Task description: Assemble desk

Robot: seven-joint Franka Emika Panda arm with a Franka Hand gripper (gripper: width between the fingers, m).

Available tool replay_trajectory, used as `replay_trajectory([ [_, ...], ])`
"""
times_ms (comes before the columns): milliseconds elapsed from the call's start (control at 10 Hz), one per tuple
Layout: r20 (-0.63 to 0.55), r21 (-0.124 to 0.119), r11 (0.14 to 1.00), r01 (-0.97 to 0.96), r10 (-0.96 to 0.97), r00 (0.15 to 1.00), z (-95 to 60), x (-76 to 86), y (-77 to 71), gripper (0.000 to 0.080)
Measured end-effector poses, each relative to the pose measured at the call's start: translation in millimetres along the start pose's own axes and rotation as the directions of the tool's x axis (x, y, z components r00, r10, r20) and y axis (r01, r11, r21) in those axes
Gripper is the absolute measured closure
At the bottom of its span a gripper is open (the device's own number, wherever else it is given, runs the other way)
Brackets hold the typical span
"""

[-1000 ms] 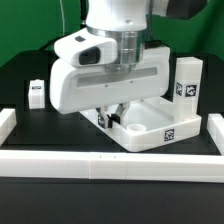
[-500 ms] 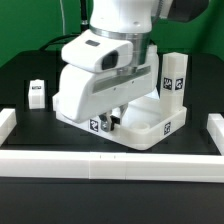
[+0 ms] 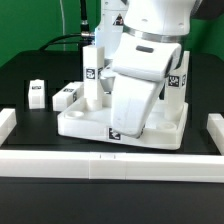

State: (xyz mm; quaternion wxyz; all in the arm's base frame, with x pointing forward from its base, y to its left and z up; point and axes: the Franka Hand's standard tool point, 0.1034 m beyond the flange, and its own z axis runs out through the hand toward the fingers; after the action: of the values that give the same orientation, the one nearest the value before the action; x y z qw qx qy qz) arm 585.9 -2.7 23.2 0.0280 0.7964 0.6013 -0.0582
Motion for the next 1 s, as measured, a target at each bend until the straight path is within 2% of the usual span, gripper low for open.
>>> replay_trajectory([
  [300,0.029,-0.001,0.992,0.124,-0.124,0.992,1.5,-6.6,1.5,0.0741],
  [400,0.027,0.002,0.991,0.132,-0.132,0.991,1.7,-0.1,3.3,0.0741],
  [500,0.021,0.002,0.989,0.146,-0.146,0.989,-0.2,12.7,8.9,0.0741],
  [900,0.01,-0.022,0.978,0.208,-0.208,0.978,-9.0,59.3,34.6,0.0741],
  [1000,0.01,-0.017,0.979,0.203,-0.203,0.979,-10.3,65.4,36.1,0.0741],
])
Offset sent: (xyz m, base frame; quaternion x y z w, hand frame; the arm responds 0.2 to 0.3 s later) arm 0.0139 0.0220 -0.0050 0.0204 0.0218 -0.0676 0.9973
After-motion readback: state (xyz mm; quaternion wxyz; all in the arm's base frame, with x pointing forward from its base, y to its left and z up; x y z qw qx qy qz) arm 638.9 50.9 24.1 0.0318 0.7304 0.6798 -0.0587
